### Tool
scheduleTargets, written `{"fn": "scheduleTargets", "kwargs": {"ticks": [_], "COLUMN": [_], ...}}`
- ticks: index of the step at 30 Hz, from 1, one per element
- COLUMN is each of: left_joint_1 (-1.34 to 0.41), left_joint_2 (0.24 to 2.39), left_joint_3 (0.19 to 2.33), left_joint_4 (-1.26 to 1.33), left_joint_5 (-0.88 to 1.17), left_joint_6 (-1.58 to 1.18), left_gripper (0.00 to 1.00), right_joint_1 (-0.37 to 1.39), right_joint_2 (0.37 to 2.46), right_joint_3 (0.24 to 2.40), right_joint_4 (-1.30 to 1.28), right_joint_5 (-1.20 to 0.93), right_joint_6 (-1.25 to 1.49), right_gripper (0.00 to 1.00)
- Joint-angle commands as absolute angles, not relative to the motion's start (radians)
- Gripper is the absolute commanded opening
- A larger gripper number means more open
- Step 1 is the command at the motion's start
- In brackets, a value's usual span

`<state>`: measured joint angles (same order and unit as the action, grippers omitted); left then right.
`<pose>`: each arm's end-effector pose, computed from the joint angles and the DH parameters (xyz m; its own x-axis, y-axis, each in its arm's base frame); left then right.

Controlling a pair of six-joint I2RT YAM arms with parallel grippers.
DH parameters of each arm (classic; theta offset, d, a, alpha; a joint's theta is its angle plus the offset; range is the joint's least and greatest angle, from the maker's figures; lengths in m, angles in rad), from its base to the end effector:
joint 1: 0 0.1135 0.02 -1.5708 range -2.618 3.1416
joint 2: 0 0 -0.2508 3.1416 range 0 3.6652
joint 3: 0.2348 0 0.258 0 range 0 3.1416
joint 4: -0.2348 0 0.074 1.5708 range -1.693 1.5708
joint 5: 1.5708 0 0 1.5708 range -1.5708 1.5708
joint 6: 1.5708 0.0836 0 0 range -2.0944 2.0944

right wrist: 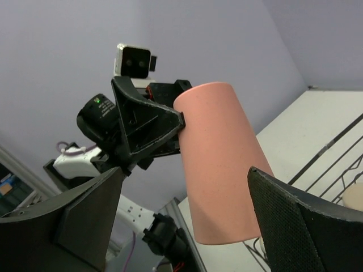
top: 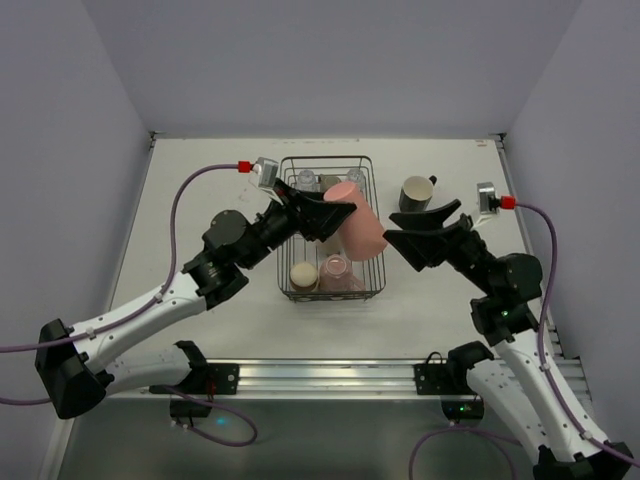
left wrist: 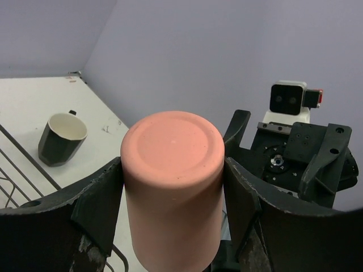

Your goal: Unload the cups from the dish rack

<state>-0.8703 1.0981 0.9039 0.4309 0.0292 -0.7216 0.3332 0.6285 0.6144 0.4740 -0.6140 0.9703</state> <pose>0.2023 -0.2438 0.3842 -0.4034 -0.5459 -0.7343 0.6873 0.3490 -0.6370 0.1699 0.1098 0.3806 -0.3861 0.5800 -0.7173 -0.7728 0.2213 0.5948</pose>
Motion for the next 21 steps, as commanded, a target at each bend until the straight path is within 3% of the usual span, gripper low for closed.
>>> {"fn": "scheduleTargets", "kwargs": {"ticks": [1, 4, 10, 21], "left_joint_1": [-0.864, -0.861, -0.854, -0.856], "left_joint_2": [1.075, 1.077, 1.112, 1.166], "left_joint_3": [0.911, 0.913, 0.931, 0.899], "left_joint_4": [0.506, 0.518, 0.587, 0.646], "left_joint_5": [0.005, -0.058, -0.074, 0.021], "left_joint_6": [-0.700, -0.690, -0.707, -0.802], "left_gripper": [0.13, 0.07, 0.03, 0.01], "right_joint_1": [0.337, 0.337, 0.365, 0.449], "right_joint_2": [0.565, 0.497, 0.439, 0.639], "right_joint_3": [0.646, 0.592, 0.456, 0.472], "right_joint_4": [0.387, 0.301, 0.363, 0.689], "right_joint_5": [-0.477, -0.368, -0.391, -0.554], "right_joint_6": [0.910, 0.946, 1.089, 1.140], "right_gripper": [0.94, 0.89, 0.84, 0.80]}}
